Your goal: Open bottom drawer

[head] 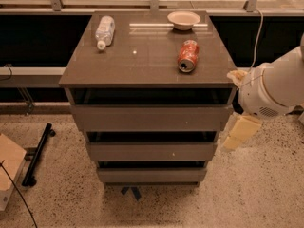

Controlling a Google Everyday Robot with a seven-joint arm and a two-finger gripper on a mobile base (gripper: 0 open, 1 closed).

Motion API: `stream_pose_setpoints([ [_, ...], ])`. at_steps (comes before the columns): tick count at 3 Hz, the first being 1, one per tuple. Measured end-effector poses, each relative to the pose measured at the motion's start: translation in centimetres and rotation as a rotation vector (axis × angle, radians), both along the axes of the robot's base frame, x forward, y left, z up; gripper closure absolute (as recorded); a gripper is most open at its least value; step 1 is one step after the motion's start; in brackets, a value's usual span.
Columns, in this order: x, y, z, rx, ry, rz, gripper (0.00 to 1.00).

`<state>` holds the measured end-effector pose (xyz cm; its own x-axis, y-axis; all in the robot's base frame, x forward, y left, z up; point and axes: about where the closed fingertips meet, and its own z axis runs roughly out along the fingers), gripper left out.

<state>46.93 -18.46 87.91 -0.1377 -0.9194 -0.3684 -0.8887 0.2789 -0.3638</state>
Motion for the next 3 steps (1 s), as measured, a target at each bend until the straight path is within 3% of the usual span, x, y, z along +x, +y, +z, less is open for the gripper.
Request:
stream_pose_setpoints([
  [1, 0.0, 0.0, 0.0, 0.000, 0.000, 0.000, 0.00],
  [2, -0.1, 1.1, -2.9, -0.059, -0.001, -0.019, 0.00],
  [3, -0.2, 1.6, -6.5, -0.068, -0.003, -0.038, 0.00],
])
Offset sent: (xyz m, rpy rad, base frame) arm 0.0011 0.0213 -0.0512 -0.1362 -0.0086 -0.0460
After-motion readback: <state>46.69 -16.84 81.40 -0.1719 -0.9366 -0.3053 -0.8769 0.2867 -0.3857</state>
